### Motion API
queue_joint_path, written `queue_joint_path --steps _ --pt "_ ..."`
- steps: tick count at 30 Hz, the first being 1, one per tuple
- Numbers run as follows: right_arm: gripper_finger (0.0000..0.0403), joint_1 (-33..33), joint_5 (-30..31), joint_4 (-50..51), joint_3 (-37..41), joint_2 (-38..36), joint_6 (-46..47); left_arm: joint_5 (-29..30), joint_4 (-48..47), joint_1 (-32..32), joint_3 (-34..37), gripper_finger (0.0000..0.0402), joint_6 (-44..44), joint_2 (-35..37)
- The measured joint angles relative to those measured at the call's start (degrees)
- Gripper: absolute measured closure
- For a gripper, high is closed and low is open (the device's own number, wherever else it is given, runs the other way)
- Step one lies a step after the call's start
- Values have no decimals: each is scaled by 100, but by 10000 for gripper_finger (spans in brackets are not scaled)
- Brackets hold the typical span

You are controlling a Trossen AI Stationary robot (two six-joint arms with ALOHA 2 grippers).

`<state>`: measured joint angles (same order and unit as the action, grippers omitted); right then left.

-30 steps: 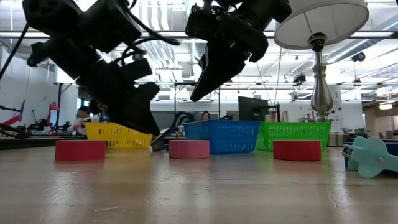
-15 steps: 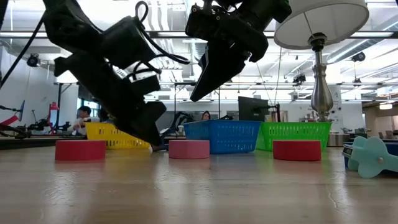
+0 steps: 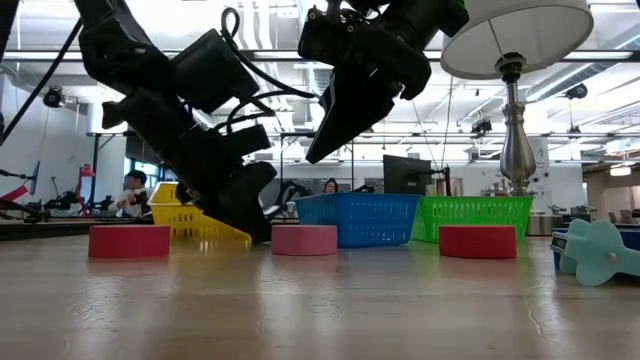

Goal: Pick and place Stapler, Stapler remover, tape
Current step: Put the blue staple remover into the blue basket

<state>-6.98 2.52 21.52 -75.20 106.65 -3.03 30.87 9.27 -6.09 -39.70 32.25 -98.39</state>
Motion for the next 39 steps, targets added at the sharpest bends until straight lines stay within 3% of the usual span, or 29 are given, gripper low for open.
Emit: queue_joint_path --steps 3,9,23,31,39 --pt "301 0 0 0 0 0 0 24 4 2 -2 358 4 1" --pt "306 -2 0 55 0 0 -59 20 -37 -32 -175 357 -92 132" --pt "304 -234 63 1540 50 -541 208 3 -522 -287 -916 350 -1001 664" --pt "300 -265 51 1447 309 -806 225 4 -491 -151 -1380 352 -1503 551" --pt "303 -328 -1 1873 895 -1231 1094 -442 -453 401 -1928 350 -1734 -208"
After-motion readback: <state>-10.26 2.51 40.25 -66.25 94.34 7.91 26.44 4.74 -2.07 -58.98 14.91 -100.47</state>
